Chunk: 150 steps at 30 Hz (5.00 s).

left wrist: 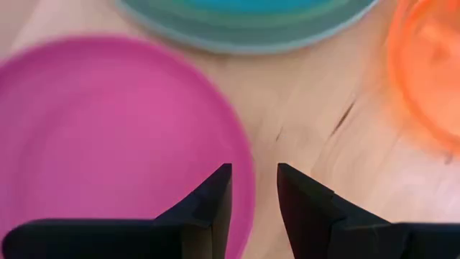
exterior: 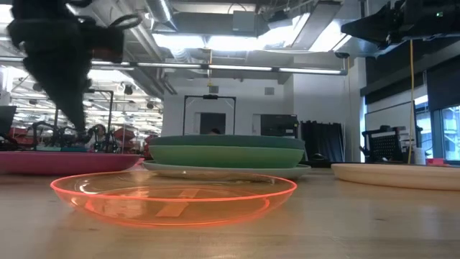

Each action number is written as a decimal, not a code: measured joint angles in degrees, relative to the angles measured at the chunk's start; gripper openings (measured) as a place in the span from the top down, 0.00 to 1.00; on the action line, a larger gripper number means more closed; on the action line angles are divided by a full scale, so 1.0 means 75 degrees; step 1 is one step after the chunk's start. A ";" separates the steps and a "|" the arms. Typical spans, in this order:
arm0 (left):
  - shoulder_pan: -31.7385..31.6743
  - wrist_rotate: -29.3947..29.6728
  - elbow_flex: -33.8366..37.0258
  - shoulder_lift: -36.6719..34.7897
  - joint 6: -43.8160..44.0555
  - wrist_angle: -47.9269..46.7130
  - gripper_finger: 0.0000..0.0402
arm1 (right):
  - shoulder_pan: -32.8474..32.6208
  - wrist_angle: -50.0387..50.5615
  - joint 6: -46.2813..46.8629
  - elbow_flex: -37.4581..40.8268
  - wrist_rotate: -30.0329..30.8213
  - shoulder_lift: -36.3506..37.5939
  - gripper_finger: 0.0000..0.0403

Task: Stack plastic plates
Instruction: Stack the pink plate on the dark green plate

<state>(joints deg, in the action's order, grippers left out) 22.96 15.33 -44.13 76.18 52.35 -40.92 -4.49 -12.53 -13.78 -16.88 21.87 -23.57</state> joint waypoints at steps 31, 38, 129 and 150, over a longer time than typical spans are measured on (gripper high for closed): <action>0.0545 -0.0279 0.1948 -0.0012 0.0321 0.2099 0.77 | 0.0003 -0.0366 -0.0016 0.0003 -0.0003 -0.0564 0.98; 0.0545 -0.0201 0.1948 -0.0015 0.0126 0.2259 0.88 | 0.0000 -0.0691 -0.0201 0.0003 -0.0003 -0.1055 0.98; -0.1550 0.0389 -0.0990 0.1496 -0.6058 0.4763 0.98 | 0.0000 -0.0947 -0.0286 0.0003 -0.0003 -0.1040 0.98; -0.2055 -0.0501 -0.0984 0.2451 -0.6408 0.5539 0.98 | 0.0003 -0.0527 -0.0192 0.0000 -0.0003 -0.1040 0.98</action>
<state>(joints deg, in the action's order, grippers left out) 7.55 11.57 -51.51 94.56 4.29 0.62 -4.47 -16.49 -15.22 -16.88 21.85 -31.38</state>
